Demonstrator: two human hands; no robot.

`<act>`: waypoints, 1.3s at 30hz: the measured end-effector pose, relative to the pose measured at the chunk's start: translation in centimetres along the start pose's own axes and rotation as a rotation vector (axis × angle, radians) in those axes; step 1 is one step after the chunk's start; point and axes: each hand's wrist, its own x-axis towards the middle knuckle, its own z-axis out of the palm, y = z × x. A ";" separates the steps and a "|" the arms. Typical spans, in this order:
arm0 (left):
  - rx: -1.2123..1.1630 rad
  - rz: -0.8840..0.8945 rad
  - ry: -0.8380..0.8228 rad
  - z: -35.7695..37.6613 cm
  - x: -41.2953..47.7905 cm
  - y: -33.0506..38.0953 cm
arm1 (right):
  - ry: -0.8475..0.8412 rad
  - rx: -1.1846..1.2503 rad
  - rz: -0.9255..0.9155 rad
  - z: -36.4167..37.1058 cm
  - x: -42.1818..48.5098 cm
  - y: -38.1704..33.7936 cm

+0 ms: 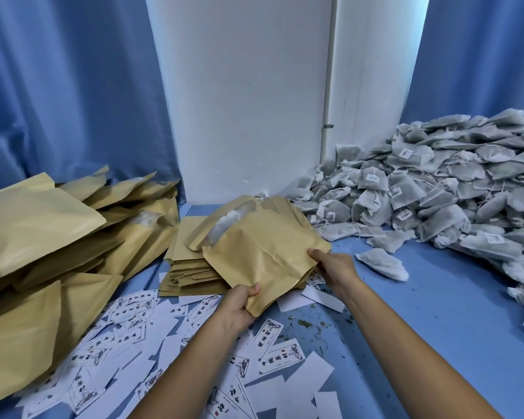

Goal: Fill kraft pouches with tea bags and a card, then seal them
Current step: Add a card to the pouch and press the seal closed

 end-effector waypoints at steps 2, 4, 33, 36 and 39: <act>0.022 0.005 0.001 -0.2 0.1 -0.1 | -0.005 -0.053 -0.016 -0.1 -0.2 0.3; 0.034 0.004 0.005 -0.5 0.2 -0.3 | 0.028 -0.050 -0.049 -0.2 -0.2 0.4; 0.008 0.199 0.124 0.1 1.5 -1.1 | -0.149 -0.062 0.111 1.9 -2.9 2.5; 0.034 0.224 0.156 0.3 1.6 -1.2 | -0.244 -0.031 0.160 2.7 -3.8 3.1; 0.002 0.245 0.156 0.5 1.6 -1.5 | -0.213 -0.048 0.118 3.1 -4.2 3.4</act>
